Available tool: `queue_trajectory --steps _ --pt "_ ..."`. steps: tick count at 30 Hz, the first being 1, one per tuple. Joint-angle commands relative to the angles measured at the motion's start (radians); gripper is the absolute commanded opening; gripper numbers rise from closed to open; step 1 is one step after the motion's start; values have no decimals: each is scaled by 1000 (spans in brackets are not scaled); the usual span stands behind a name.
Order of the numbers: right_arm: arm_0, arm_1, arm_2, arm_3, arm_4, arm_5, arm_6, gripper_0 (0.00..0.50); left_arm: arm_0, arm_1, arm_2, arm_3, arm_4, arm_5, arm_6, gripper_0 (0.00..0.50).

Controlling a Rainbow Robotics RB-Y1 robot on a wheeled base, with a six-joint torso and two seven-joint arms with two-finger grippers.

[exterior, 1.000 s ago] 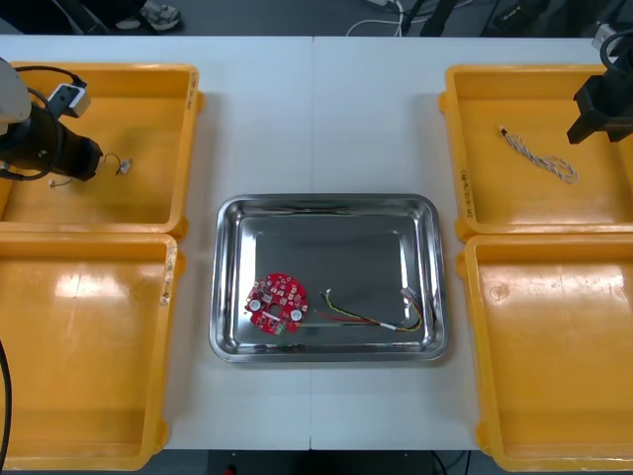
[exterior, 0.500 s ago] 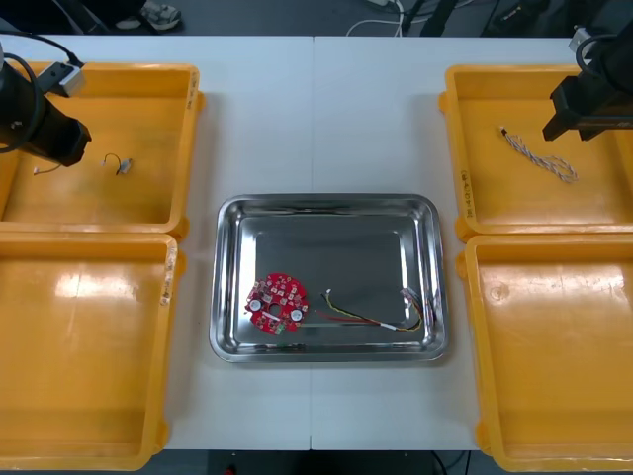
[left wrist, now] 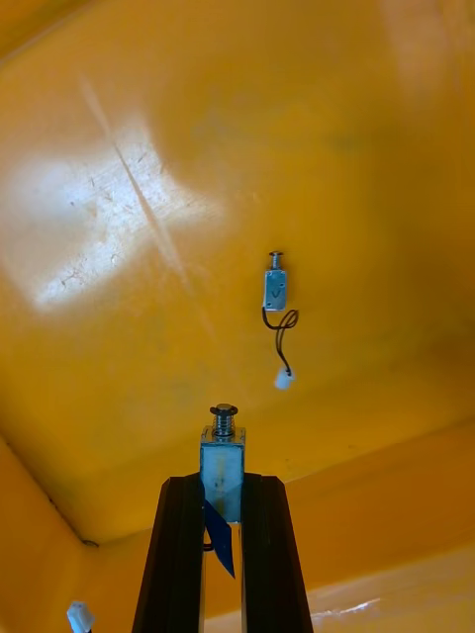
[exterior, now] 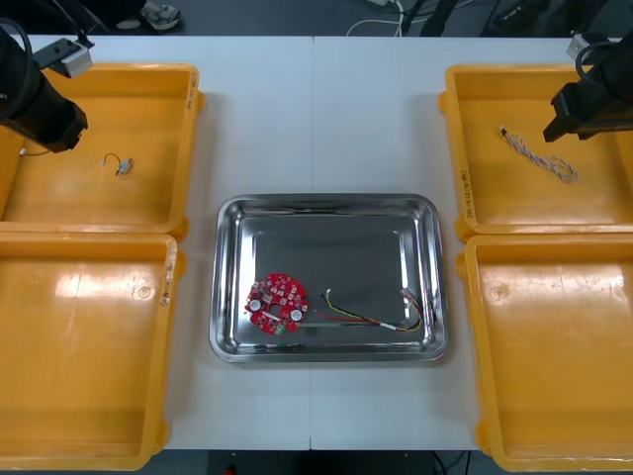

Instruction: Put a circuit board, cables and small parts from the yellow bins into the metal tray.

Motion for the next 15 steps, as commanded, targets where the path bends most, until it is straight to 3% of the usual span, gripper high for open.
queue_trajectory --steps 1,15 --pt "-76 6 -26 61 9 -47 89 500 -37 41 -53 -135 10 76 232 0" --pt "-80 18 -26 121 3 -113 112 500 -17 -48 -147 -399 27 199 522 0"
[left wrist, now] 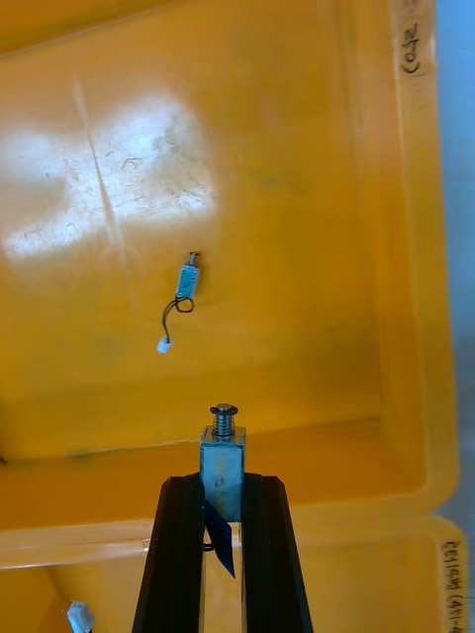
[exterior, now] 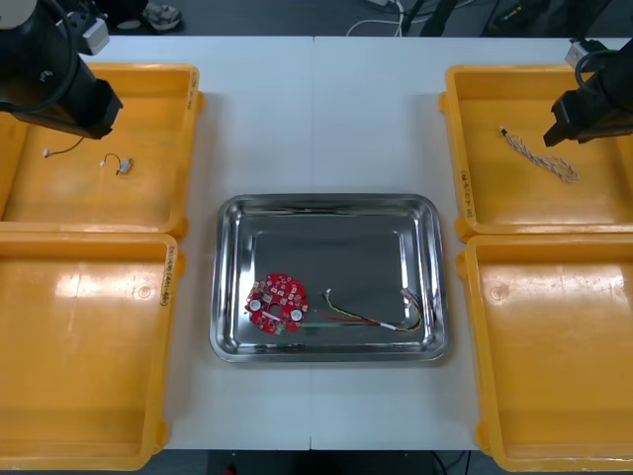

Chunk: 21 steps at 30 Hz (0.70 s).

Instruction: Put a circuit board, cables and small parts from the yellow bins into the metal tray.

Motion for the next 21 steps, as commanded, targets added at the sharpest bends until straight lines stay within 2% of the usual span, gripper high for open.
queue_trajectory --steps 1,8,12,16,21 --pt "-66 16 -26 33 2 -35 28 500 -11 -41 -40 -113 7 15 44 0" --pt "-87 34 -12 105 1 -82 64 500 26 -85 -109 -217 7 15 166 0" --pt "-87 37 51 108 -22 -121 76 500 55 -111 -158 -280 16 4 251 0" --pt "-89 37 137 108 -71 -165 77 500 84 -127 -216 -314 24 -37 328 0" --pt "-89 36 154 108 -74 -184 85 500 109 -142 -292 -317 22 -111 407 0"
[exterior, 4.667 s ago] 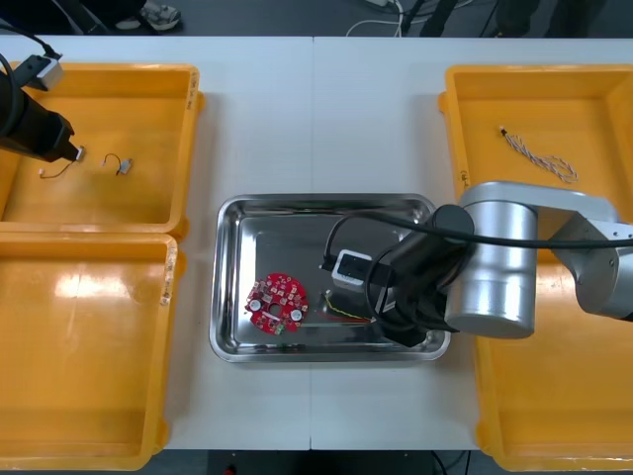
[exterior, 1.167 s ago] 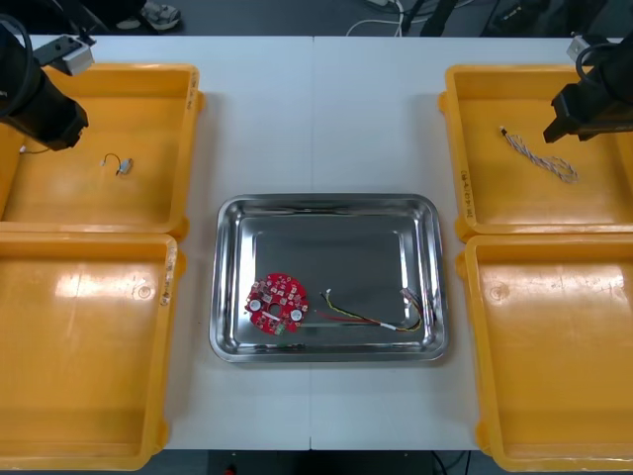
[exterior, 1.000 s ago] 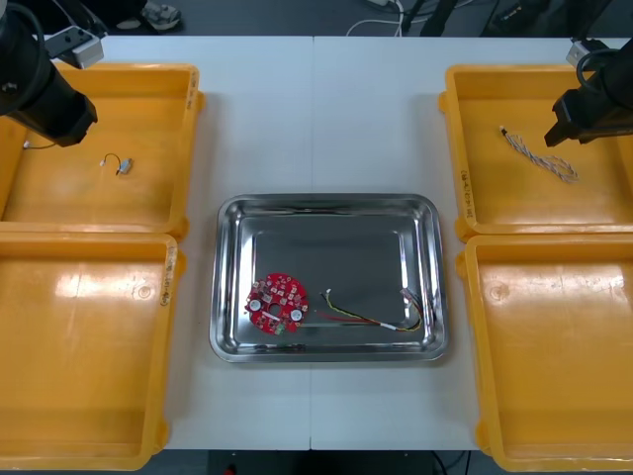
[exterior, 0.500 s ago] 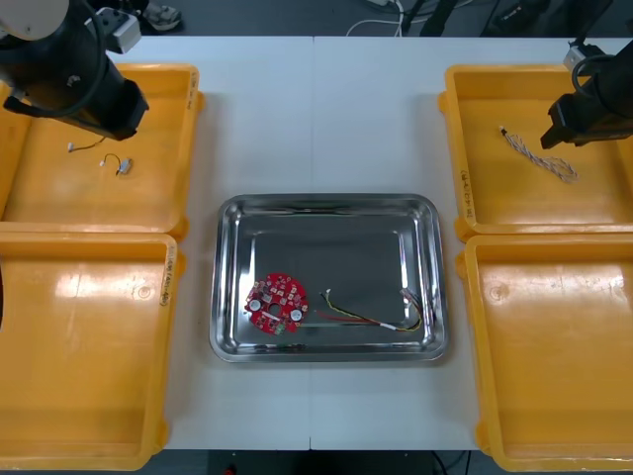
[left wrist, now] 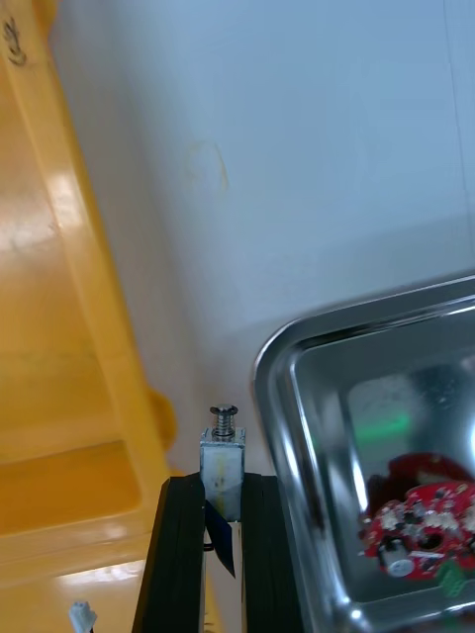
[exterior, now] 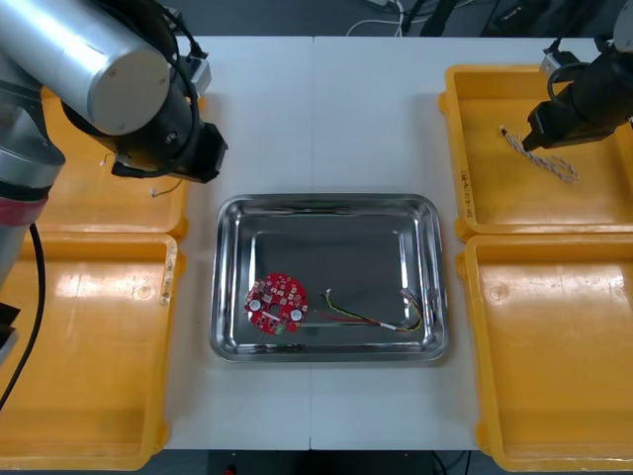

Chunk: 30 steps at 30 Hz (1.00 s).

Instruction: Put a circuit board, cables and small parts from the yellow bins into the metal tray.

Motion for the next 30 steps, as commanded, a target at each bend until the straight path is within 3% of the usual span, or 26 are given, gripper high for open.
queue_trajectory --steps 1,15,30 --pt "-57 -2 18 -11 0 -14 40 500 31 -29 -74 -34 6 -67 36 0" --pt "-54 -13 72 -11 -17 -47 117 500 95 -34 -241 -28 -34 -219 131 0" --pt "-38 -68 242 -11 -222 -150 205 500 98 -35 -361 79 -86 -348 154 0"
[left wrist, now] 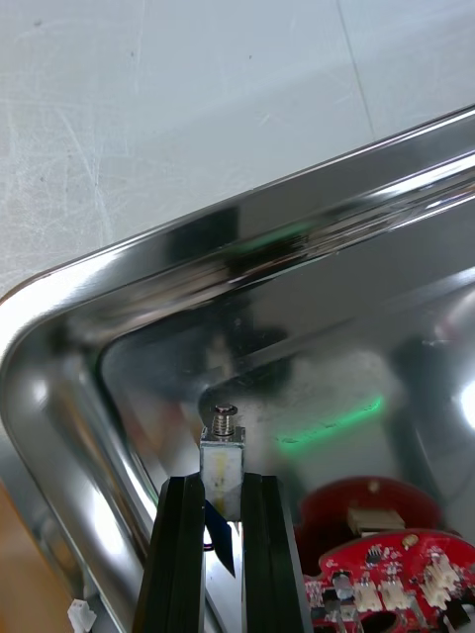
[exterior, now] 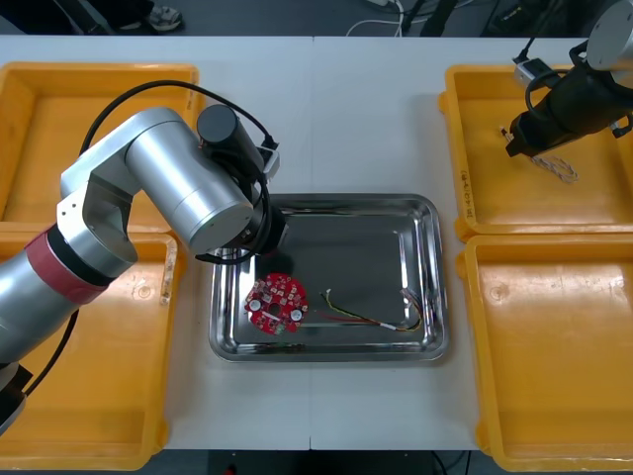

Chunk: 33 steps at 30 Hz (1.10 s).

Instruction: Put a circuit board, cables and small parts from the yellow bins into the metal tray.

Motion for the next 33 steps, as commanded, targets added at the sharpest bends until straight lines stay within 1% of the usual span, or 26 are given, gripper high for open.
queue_trajectory --steps 1,2,7,10,14,20,22,23,24,25,26,27,28,33 --pt "-36 -61 37 -11 -42 -35 70 500 2 -18 -37 16 -27 -35 85 0" --pt "-35 -69 35 -12 -50 -46 103 500 3 -17 -47 20 -35 -38 87 0" --pt "-19 -93 35 -11 -96 -61 172 500 3 -18 -53 34 -27 -43 93 0" --pt "-15 -104 35 -11 -97 -76 212 500 3 -17 -67 43 -29 -61 99 0" --pt "1 -104 35 -11 -96 -108 223 500 5 -17 -82 55 -30 -89 108 0" --pt "33 -101 35 -11 -99 -148 237 500 3 -17 -85 55 -24 -89 114 0" --pt "50 -96 35 -11 -111 -150 234 500 3 -17 -85 54 -18 -90 116 10" --pt "51 -96 35 -11 -116 -150 232 500 3 -17 -85 54 -20 -90 118 34" --pt "62 -96 35 -11 -131 -150 231 500 3 -17 -85 54 -17 -90 119 157" --pt "67 -96 35 -11 -140 -151 229 500 3 -17 -85 54 -18 -90 119 235" --pt "76 -96 35 -11 -150 -153 231 500 3 -18 -85 54 -17 -92 119 340" --pt "83 -96 35 -11 -165 -154 231 500 3 -17 -87 54 -17 -96 119 461" --pt "90 -96 35 -11 -170 -153 231 500 3 -18 -87 54 -18 -99 121 500" --pt "94 -89 35 -11 -174 -153 226 500 3 -17 -87 54 -12 -107 122 500"
